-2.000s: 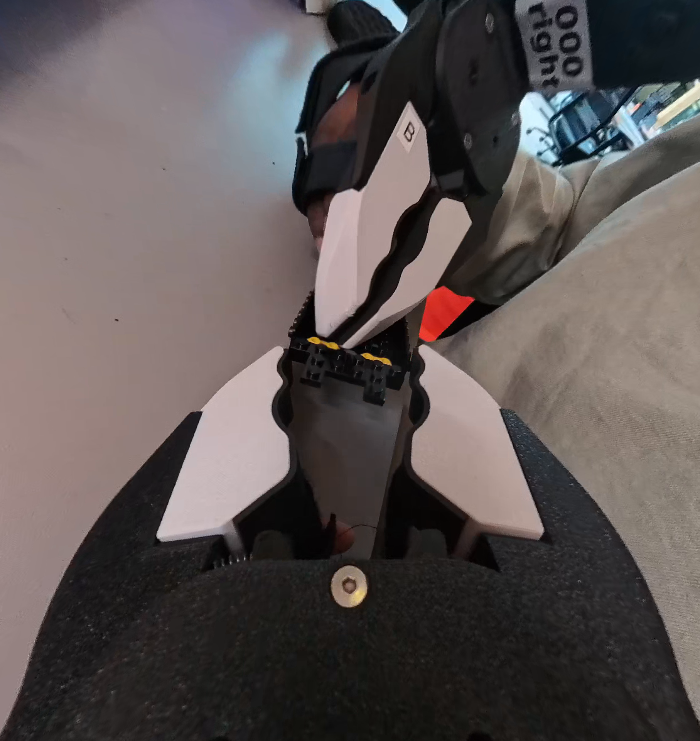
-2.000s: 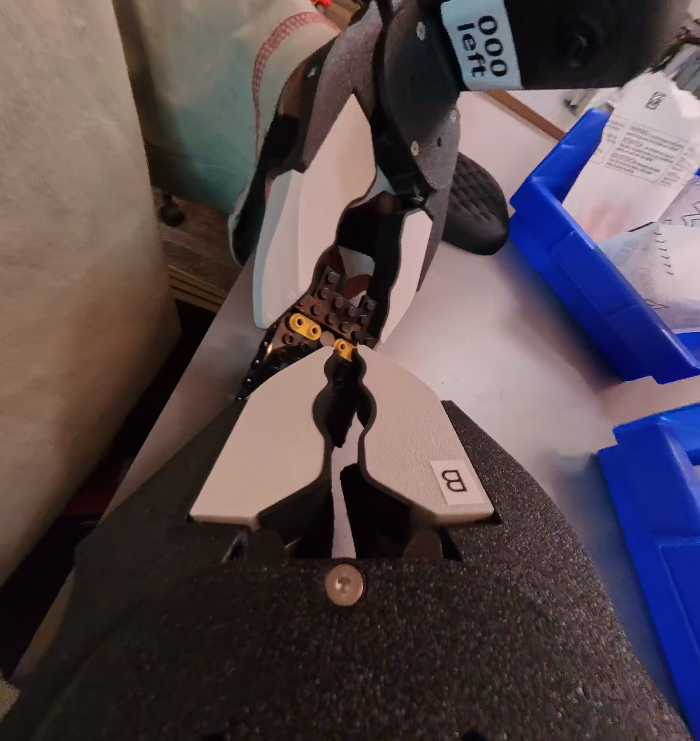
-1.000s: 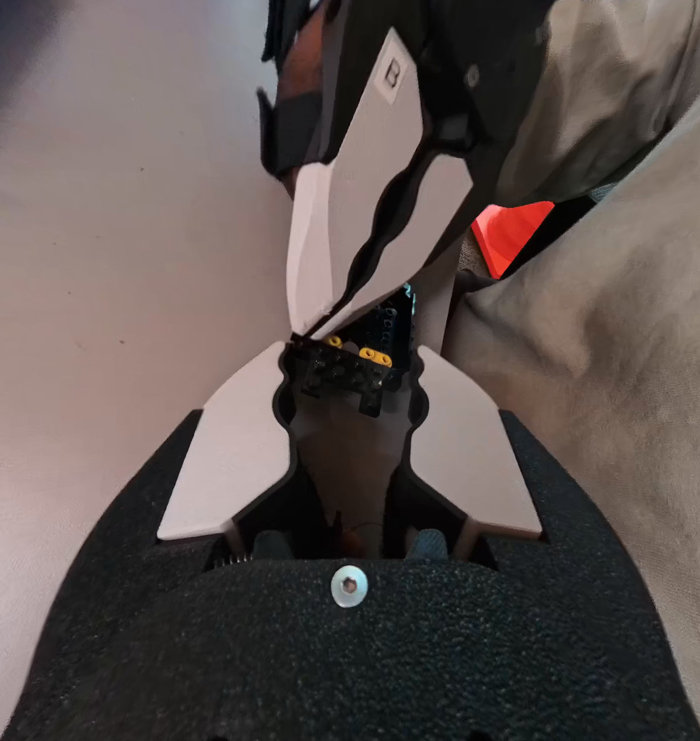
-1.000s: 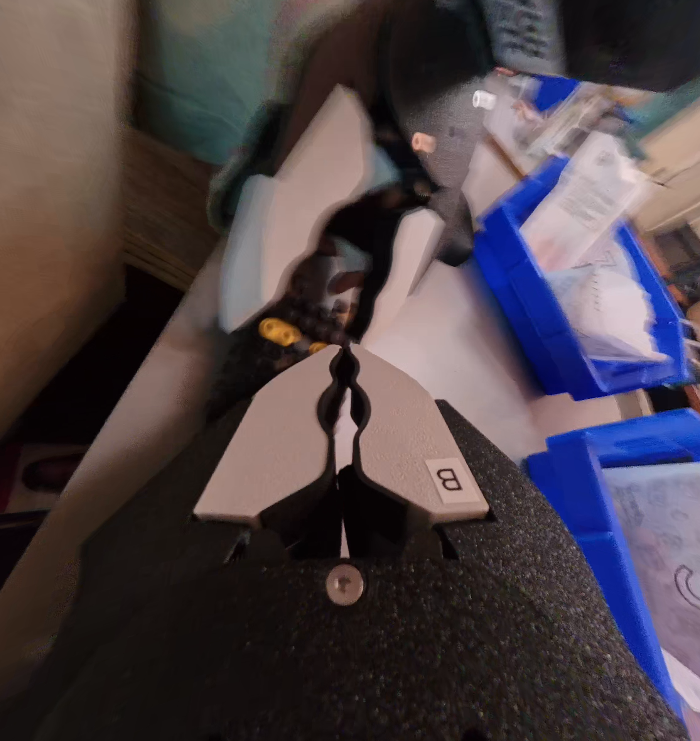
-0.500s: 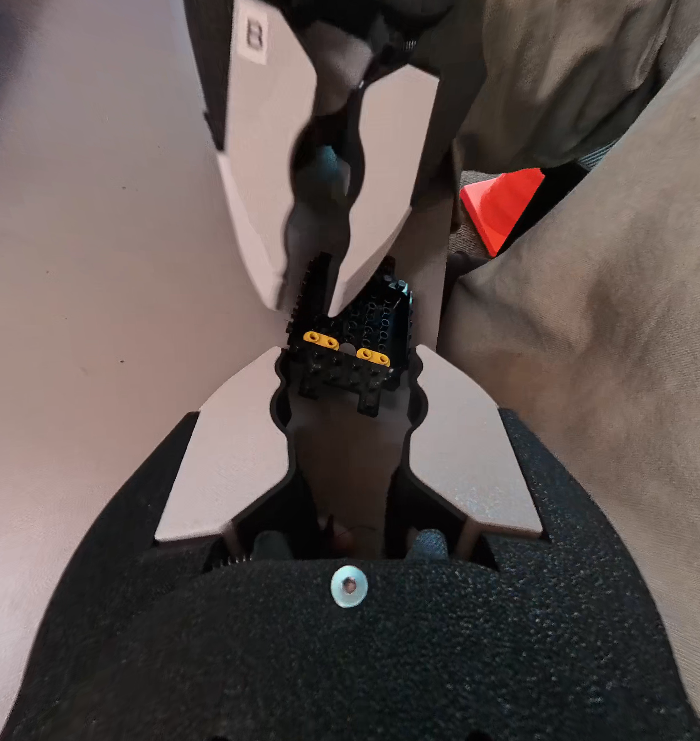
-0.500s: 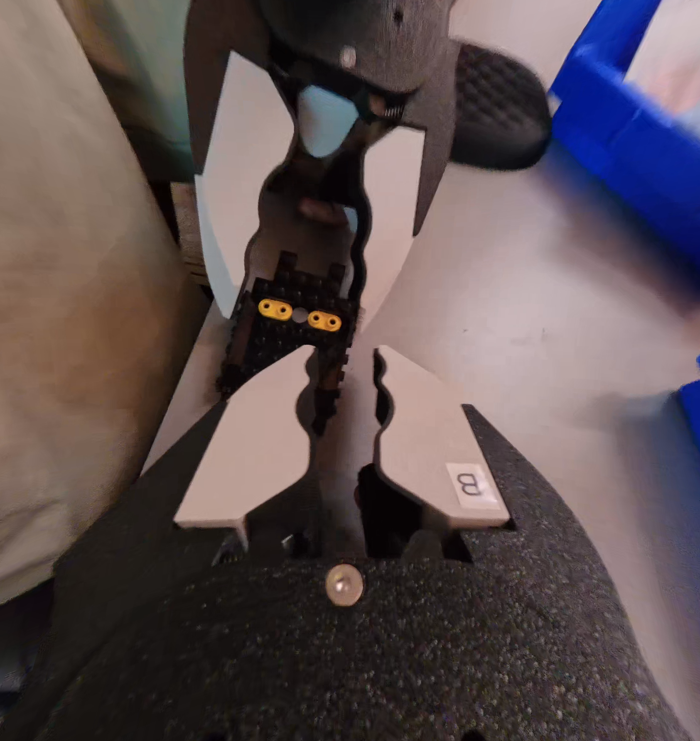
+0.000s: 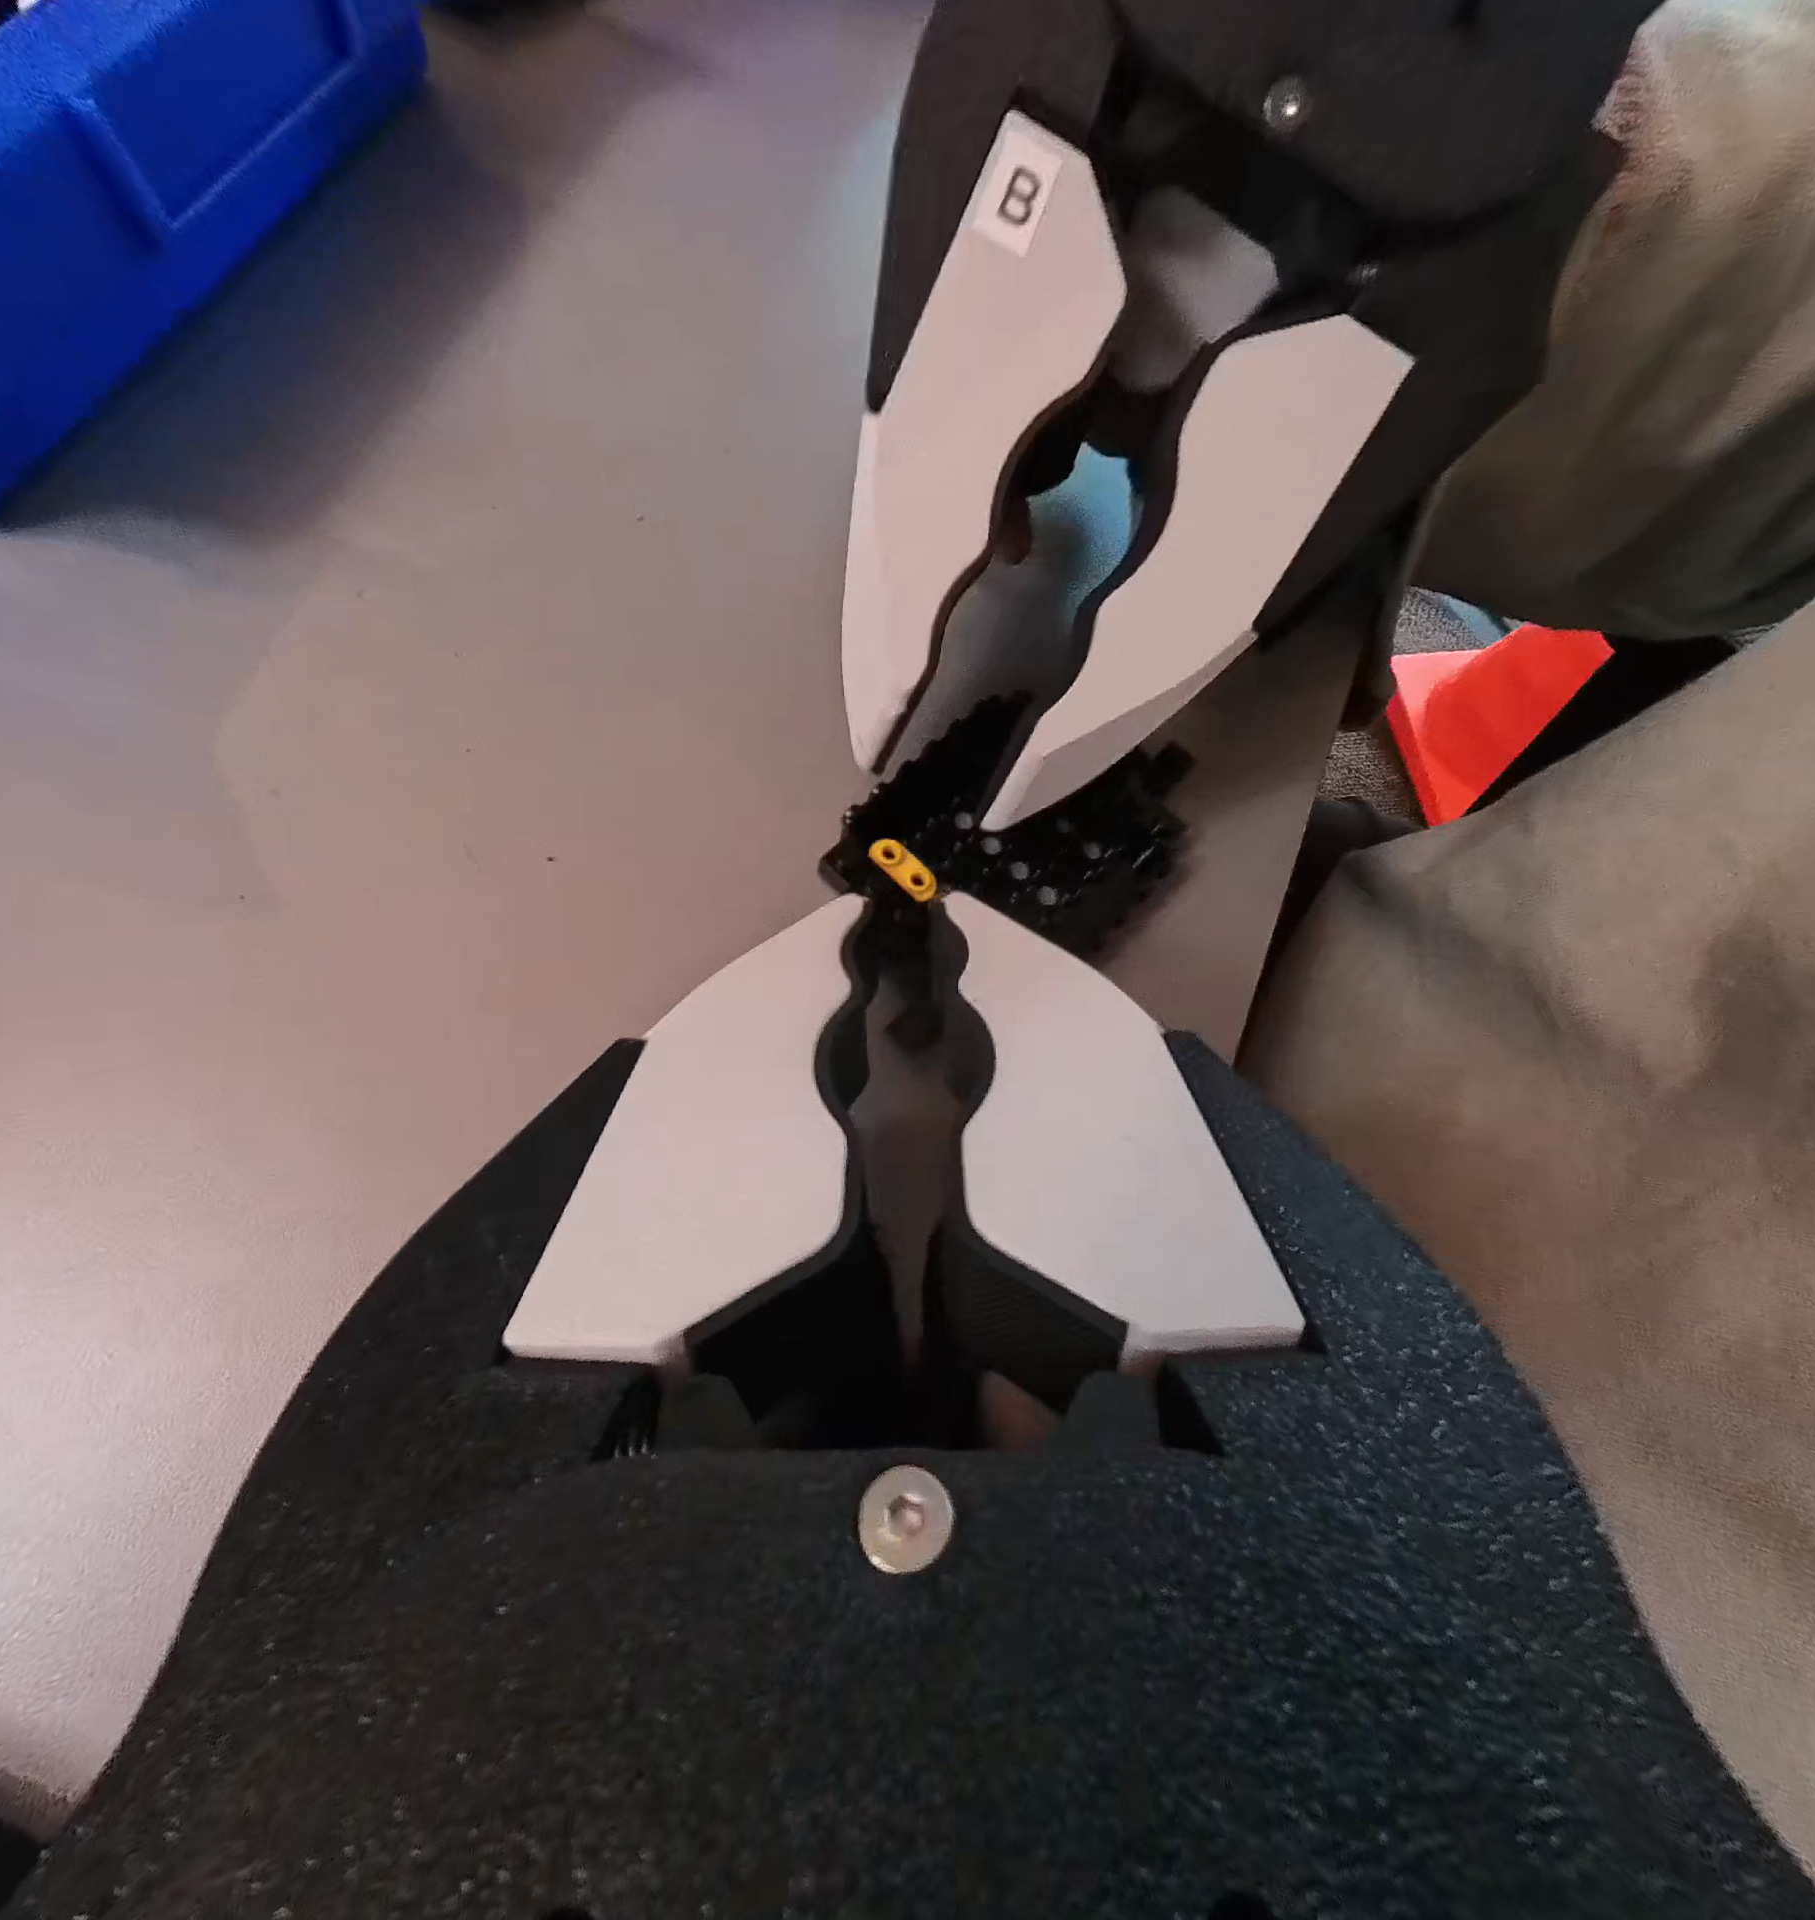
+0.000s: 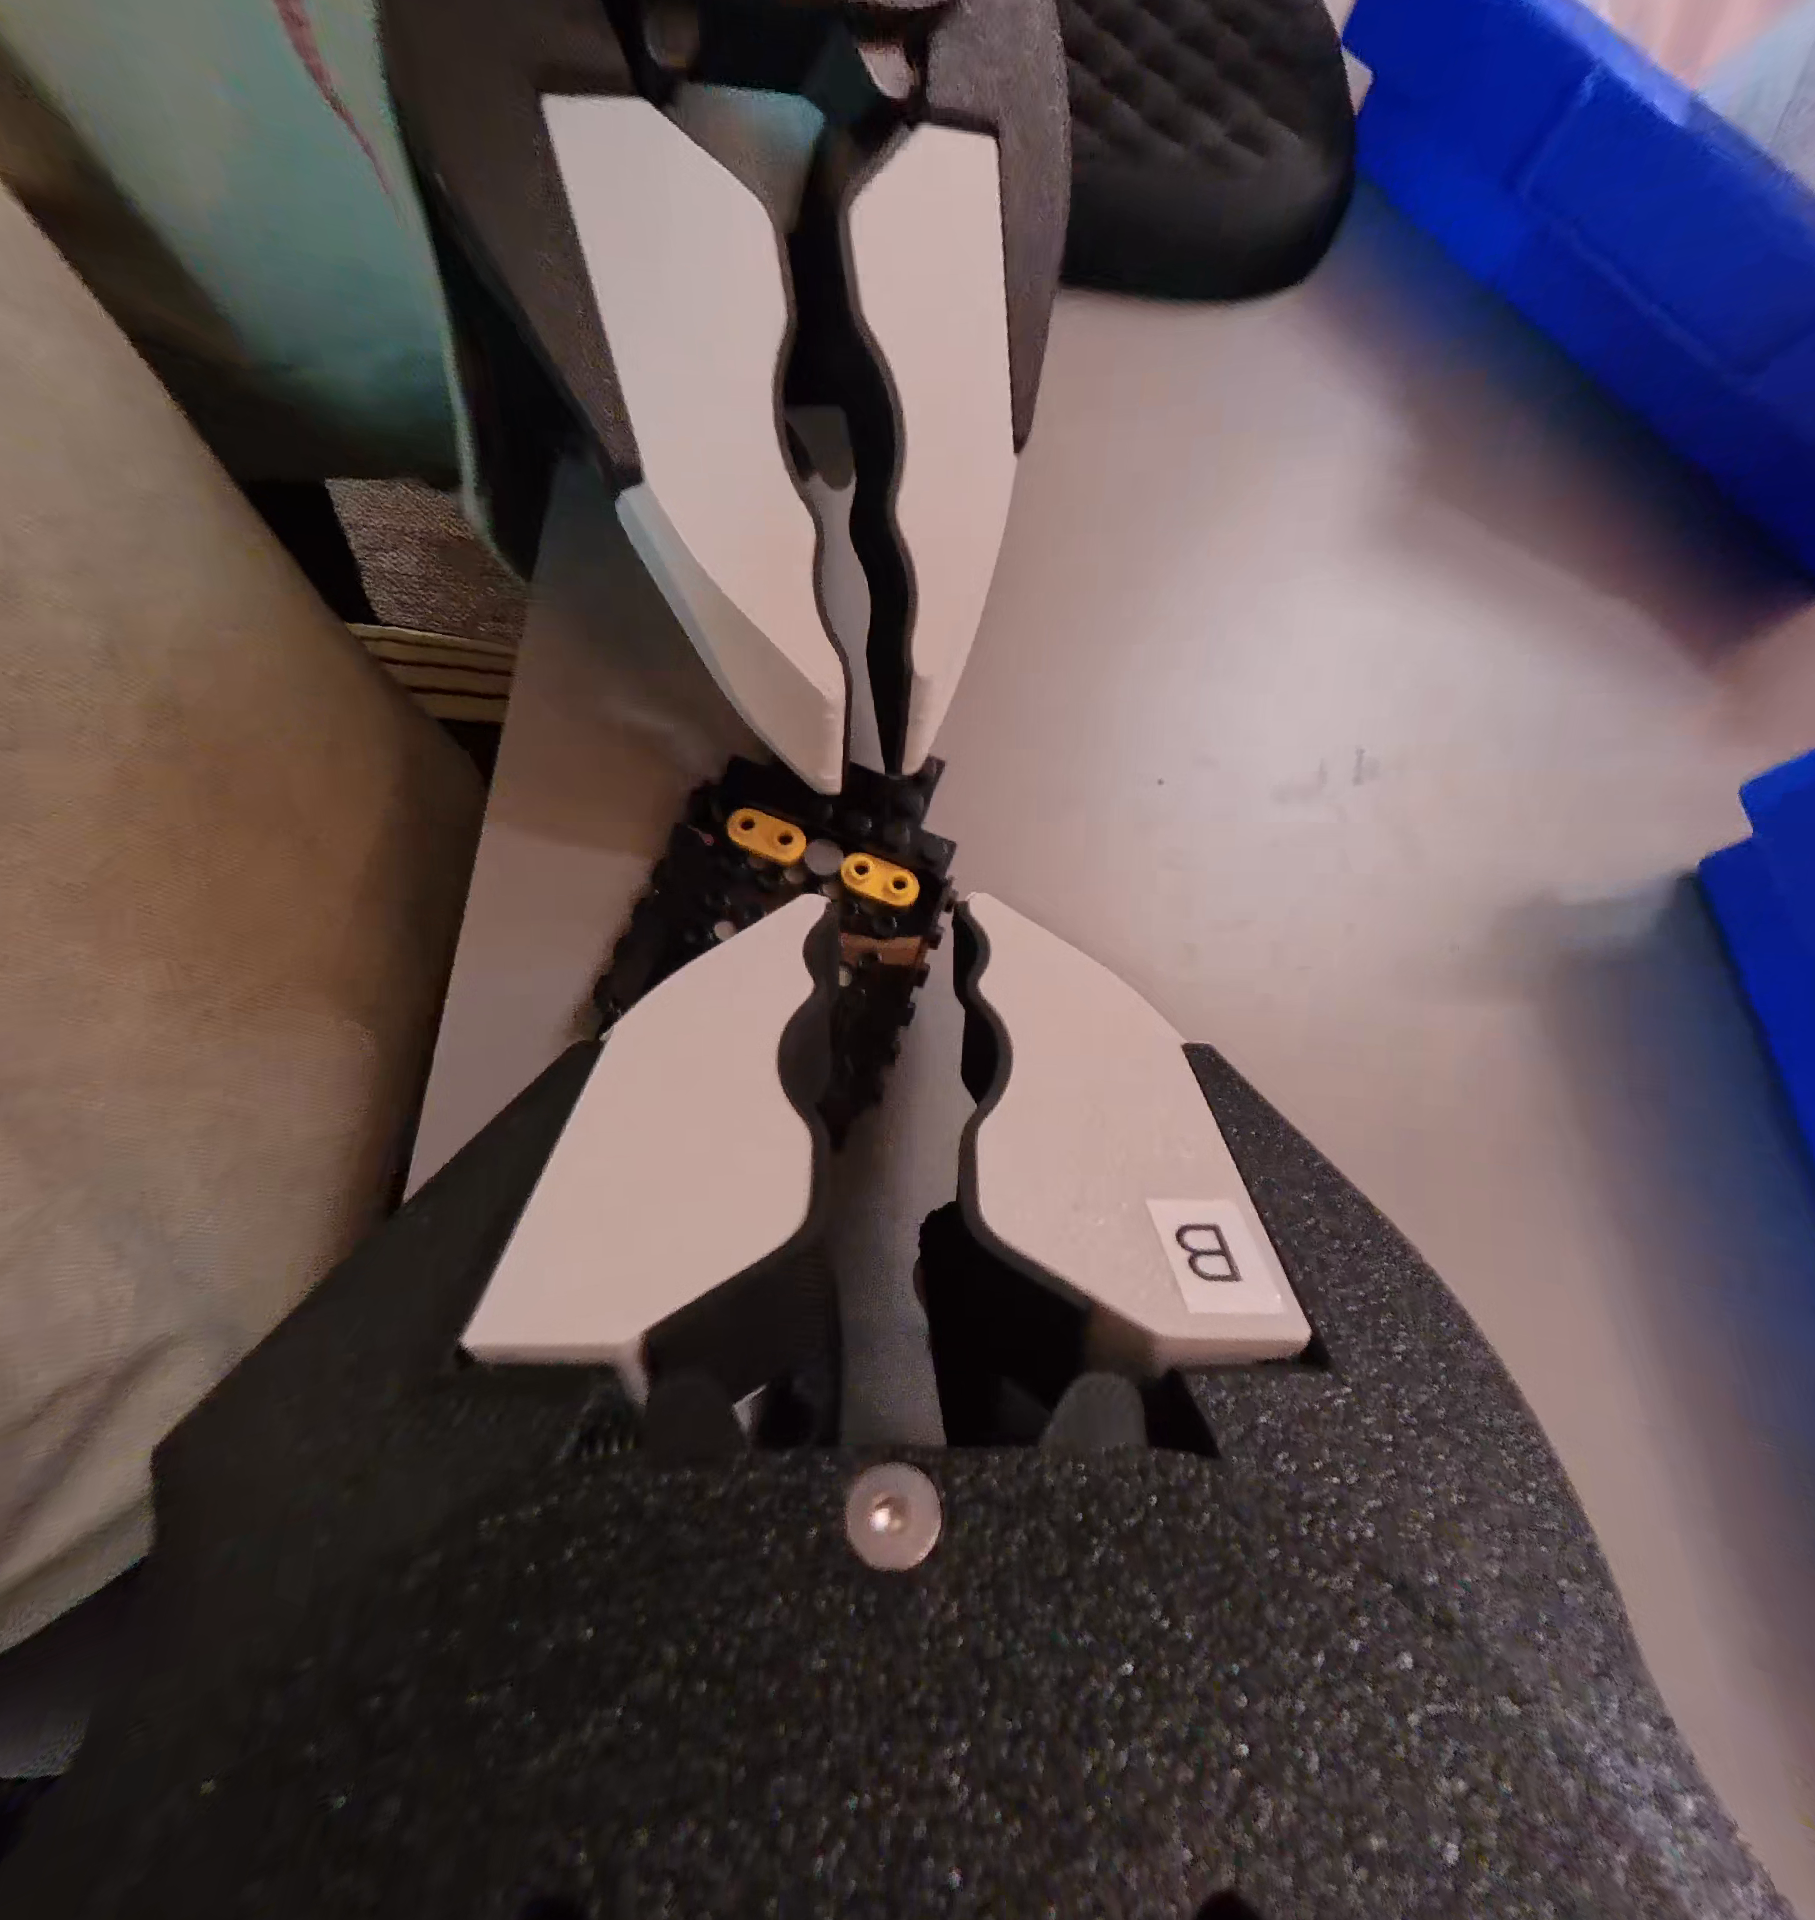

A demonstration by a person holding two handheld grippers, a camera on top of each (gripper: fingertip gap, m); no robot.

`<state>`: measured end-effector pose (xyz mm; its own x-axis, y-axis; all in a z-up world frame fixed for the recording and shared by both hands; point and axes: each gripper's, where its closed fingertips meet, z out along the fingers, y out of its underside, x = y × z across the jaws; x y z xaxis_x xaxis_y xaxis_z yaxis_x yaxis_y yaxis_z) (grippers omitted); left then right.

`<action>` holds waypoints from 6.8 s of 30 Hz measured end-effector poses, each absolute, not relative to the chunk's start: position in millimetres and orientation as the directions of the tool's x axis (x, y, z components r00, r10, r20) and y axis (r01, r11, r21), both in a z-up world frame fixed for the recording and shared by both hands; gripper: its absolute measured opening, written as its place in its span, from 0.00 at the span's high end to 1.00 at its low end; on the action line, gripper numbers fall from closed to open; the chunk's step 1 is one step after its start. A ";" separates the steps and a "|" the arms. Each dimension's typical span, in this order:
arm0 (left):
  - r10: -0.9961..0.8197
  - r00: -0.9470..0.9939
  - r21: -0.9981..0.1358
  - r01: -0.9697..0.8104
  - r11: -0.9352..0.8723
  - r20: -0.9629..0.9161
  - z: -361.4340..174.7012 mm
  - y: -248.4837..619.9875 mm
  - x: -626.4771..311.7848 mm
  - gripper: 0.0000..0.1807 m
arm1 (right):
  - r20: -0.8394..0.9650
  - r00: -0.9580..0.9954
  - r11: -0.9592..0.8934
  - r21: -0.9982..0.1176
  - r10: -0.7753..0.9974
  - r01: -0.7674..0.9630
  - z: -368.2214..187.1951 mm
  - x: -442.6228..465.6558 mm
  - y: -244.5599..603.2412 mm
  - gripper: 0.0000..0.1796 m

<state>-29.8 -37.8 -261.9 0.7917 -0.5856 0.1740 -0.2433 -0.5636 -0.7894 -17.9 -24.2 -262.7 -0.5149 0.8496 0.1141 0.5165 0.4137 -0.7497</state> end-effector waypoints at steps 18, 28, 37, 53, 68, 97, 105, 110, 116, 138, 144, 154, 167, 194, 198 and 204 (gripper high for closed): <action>-0.655 0.753 -0.760 -0.391 -0.518 0.059 -270.2 -38.3 -25.6 1.00 | 0.129 -0.685 0.554 -0.702 0.718 0.448 -272.3 -26.7 -32.8 0.85; -0.637 0.770 -0.772 -0.394 -0.499 0.019 -263.0 -36.9 -28.1 0.92 | 0.050 -0.655 0.504 -0.683 0.754 0.529 -274.4 -24.4 -26.9 0.87; -0.526 0.849 -0.799 -0.352 -0.487 -0.054 -264.3 -37.4 -8.2 0.99 | 0.037 -0.408 0.329 -0.658 0.912 0.677 -274.5 -26.4 -16.2 0.89; -0.594 0.801 -0.748 -0.438 -0.499 -0.072 -275.6 -43.1 -1.4 1.00 | 0.109 -0.543 0.467 -0.666 0.833 0.582 -274.7 -27.0 -21.8 0.87; -0.615 0.784 -0.745 -0.461 -0.482 -0.087 -275.7 -42.9 -4.2 1.00 | 0.304 -0.522 0.570 -0.662 0.797 0.486 -273.6 -24.9 -19.8 0.89; -0.606 0.788 -0.744 -0.467 -0.478 -0.105 -276.0 -40.0 -6.9 1.00 | 0.240 -0.453 0.462 -0.745 0.859 0.481 -273.2 -26.8 -13.8 0.90; -0.600 0.794 -0.745 -0.461 -0.483 -0.102 -275.7 -38.5 -8.9 1.00 | 0.247 -0.472 0.475 -0.750 0.846 0.459 -270.0 -25.4 -17.7 1.00; -0.596 0.796 -0.746 -0.460 -0.481 -0.106 -275.4 -38.1 -9.2 1.00 | 0.223 -0.474 0.450 -0.774 0.852 0.445 -265.4 -22.1 -13.9 1.00; -0.595 0.797 -0.746 -0.461 -0.481 -0.108 -275.3 -38.1 -9.5 1.00 | 0.064 -0.536 0.397 -0.746 0.842 0.535 -265.7 -9.3 -30.5 0.93; -0.591 0.799 -0.746 -0.461 -0.481 -0.113 -275.3 -37.8 -9.9 1.00 | 0.128 -0.305 0.284 -0.785 0.944 0.550 -219.6 -20.2 25.6 0.96; -0.591 0.799 -0.746 -0.461 -0.481 -0.113 -275.3 -37.6 -10.0 1.00 | 0.080 -0.137 0.135 -0.878 0.987 0.459 -131.7 -59.8 141.0 0.96; -0.591 0.799 -0.746 -0.459 -0.482 -0.111 -275.3 -37.5 -10.0 1.00 | -0.054 0.081 -0.094 -0.755 0.995 0.649 -144.2 -119.4 282.5 0.95; -0.592 0.799 -0.747 -0.458 -0.483 -0.107 -275.3 -37.2 -10.1 1.00 | -0.054 0.105 -0.112 -0.710 0.993 0.695 -154.6 -123.3 290.0 0.88; -0.548 0.836 -0.866 -0.282 -0.413 -0.011 -244.7 -36.0 -14.9 1.00 | 0.015 -0.410 0.278 -0.756 0.912 0.592 -164.0 -83.0 69.7 0.81; -0.500 0.866 -0.815 -0.297 -0.497 -0.011 -255.3 -45.0 -31.6 1.00 | -0.047 -0.571 0.386 -0.691 0.819 0.611 -218.6 -46.6 11.5 0.80; -0.464 0.884 -0.785 -0.255 -0.564 0.046 -262.3 -47.2 -24.9 0.97 | -0.110 -0.550 0.357 -0.651 0.828 0.669 -267.1 -27.7 1.1 0.82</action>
<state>-24.9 -47.2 -262.3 0.8844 -0.4643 0.0465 -0.2550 -0.5644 -0.7851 -27.7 1.1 -267.1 -0.5496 0.8281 -0.1104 0.6694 0.3575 -0.6512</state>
